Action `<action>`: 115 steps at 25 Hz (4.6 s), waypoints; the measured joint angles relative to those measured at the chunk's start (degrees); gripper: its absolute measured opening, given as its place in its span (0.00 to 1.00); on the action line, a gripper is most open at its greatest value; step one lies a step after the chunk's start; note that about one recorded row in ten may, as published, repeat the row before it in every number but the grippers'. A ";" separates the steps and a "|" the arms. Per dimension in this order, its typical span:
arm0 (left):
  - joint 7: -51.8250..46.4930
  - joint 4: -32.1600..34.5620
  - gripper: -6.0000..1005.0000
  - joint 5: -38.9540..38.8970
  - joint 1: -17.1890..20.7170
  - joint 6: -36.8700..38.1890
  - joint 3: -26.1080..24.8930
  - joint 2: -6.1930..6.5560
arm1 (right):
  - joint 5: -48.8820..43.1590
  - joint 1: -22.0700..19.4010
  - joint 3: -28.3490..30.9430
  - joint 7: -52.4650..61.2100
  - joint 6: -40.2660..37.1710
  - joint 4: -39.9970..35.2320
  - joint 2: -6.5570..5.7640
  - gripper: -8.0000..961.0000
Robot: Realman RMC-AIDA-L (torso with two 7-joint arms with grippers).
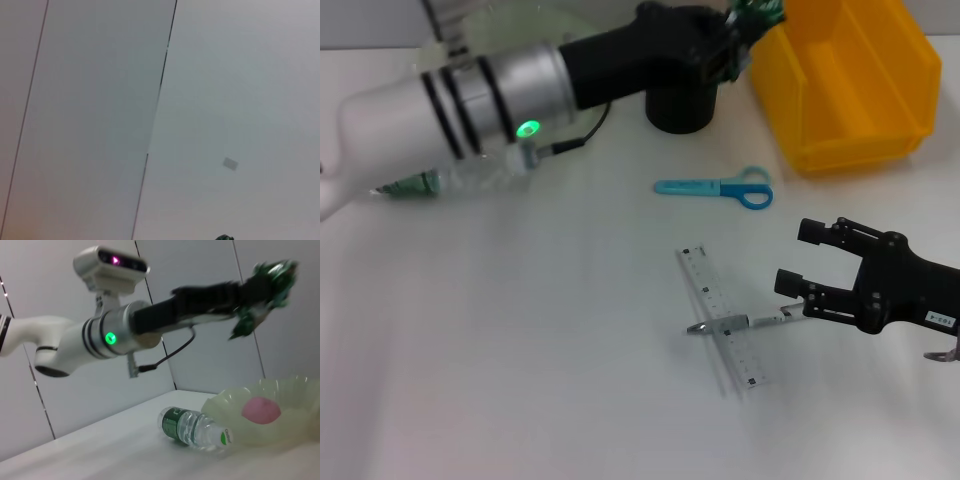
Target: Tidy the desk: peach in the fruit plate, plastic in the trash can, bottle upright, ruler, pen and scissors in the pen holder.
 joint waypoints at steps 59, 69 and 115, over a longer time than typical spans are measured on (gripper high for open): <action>6.83 2.42 0.08 -22.26 18.04 17.90 23.76 0.44 | 1.34 9.05 2.96 4.25 -9.23 8.20 0.46 0.84; 7.95 1.11 0.08 -22.27 18.12 17.92 24.90 0.68 | 1.17 9.53 2.83 4.32 -6.87 11.01 0.50 0.84; 7.26 1.04 0.08 -19.75 16.66 16.29 24.56 0.62 | 1.28 11.87 2.00 5.03 -4.61 14.42 0.74 0.40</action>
